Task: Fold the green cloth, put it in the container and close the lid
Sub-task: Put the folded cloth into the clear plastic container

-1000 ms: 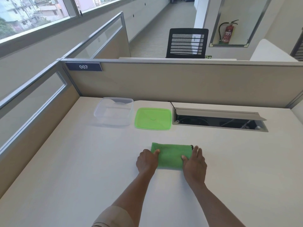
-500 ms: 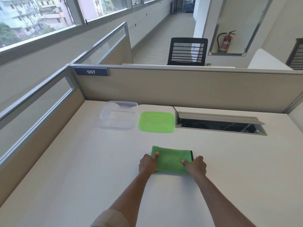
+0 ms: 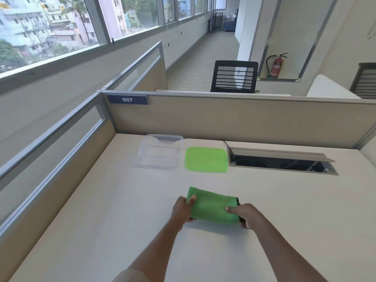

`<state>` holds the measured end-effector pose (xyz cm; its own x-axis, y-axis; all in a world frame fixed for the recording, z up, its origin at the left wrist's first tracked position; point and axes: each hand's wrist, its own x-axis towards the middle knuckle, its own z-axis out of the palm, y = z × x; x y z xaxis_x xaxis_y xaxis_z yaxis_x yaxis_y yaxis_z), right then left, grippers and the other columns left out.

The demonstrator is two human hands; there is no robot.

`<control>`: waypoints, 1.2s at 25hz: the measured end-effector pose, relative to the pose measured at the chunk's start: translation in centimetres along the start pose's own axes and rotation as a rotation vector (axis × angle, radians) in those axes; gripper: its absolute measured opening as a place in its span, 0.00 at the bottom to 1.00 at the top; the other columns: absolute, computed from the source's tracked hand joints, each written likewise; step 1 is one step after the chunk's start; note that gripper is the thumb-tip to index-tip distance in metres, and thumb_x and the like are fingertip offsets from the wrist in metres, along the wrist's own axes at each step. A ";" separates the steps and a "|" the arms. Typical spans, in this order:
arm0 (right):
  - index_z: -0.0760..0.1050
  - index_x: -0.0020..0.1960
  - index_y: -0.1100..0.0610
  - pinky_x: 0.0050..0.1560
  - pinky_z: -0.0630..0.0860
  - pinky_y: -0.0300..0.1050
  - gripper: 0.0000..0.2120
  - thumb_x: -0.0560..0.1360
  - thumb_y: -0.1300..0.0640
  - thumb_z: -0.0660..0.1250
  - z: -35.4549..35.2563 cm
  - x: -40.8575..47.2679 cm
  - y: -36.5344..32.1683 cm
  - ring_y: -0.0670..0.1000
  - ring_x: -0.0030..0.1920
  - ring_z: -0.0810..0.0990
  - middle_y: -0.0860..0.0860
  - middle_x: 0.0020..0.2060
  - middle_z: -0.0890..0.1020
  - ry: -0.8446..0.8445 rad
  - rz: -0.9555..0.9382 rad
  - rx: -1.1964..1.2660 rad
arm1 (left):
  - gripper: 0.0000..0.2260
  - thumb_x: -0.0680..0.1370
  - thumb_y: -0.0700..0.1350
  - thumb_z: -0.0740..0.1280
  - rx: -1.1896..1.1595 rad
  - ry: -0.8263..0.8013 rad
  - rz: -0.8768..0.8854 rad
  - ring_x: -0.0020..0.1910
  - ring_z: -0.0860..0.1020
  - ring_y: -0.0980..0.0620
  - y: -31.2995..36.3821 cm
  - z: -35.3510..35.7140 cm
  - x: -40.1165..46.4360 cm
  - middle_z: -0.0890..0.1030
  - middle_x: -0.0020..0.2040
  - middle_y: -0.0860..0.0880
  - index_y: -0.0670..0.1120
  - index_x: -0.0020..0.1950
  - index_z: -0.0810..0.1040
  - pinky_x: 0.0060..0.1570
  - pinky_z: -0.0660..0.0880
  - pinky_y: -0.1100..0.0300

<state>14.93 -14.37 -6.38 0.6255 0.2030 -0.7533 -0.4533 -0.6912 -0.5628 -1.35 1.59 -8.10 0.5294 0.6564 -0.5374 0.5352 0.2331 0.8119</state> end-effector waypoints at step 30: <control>0.72 0.59 0.58 0.40 0.72 0.45 0.21 0.70 0.53 0.72 18.6 2.2 -25.6 0.56 0.46 0.79 0.55 0.51 0.81 0.183 -0.645 -0.196 | 0.14 0.79 0.56 0.63 0.411 0.467 0.312 0.44 0.77 0.43 14.2 -23.3 17.4 0.79 0.42 0.47 0.45 0.49 0.76 0.38 0.67 0.56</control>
<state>16.12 16.66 0.09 0.8360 0.5067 -0.2106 0.1567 -0.5882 -0.7934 0.15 33.09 -0.60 0.4099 0.9099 -0.0643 0.6587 -0.2465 0.7109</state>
